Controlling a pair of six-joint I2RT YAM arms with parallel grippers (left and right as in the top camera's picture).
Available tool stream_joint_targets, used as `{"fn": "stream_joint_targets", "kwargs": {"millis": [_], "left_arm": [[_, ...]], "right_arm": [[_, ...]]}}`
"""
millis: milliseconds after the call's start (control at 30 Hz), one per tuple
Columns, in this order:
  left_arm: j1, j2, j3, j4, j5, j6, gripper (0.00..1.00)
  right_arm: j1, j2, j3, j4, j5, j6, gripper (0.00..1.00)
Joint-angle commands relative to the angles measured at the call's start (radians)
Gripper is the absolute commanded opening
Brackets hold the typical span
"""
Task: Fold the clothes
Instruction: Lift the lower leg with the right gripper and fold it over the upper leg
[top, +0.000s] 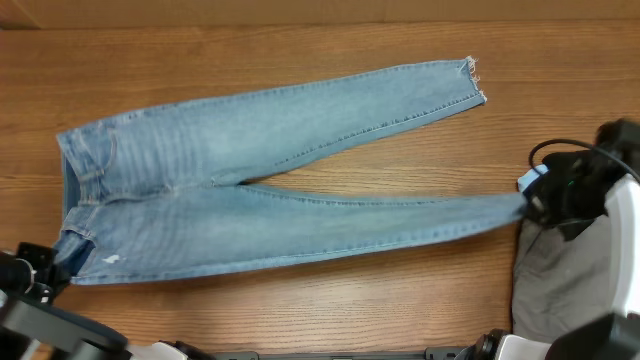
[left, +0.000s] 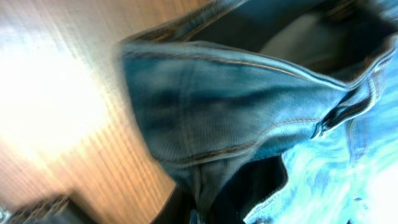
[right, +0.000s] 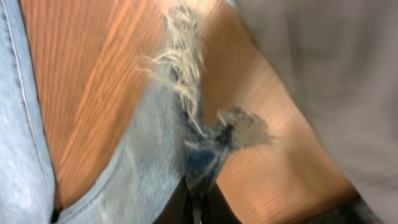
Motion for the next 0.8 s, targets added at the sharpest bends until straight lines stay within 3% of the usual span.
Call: {"fn": "stream_joint_targets", "kwargs": {"millis": [0, 200, 367, 567, 767], "left_arm": [[0.012, -0.175, 0.105, -0.014, -0.222, -0.062, 0.04], [0.012, -0.312, 0.184, -0.062, -0.325, -0.072, 0.04], [0.008, -0.310, 0.231, -0.077, -0.336, -0.078, 0.04], [-0.040, -0.242, 0.231, -0.029, -0.238, -0.077, 0.04], [-0.116, -0.129, 0.231, 0.053, -0.251, -0.031, 0.04]], "right_arm": [[-0.015, -0.036, 0.192, -0.079, 0.239, -0.001, 0.04], [-0.015, -0.052, 0.287, -0.222, 0.301, -0.035, 0.04], [-0.015, -0.089, 0.287, -0.203, 0.305, -0.033, 0.04], [0.014, -0.014, 0.286, 0.018, 0.148, 0.009, 0.04], [0.103, 0.226, 0.286, 0.231, 0.095, 0.066, 0.04]]}}
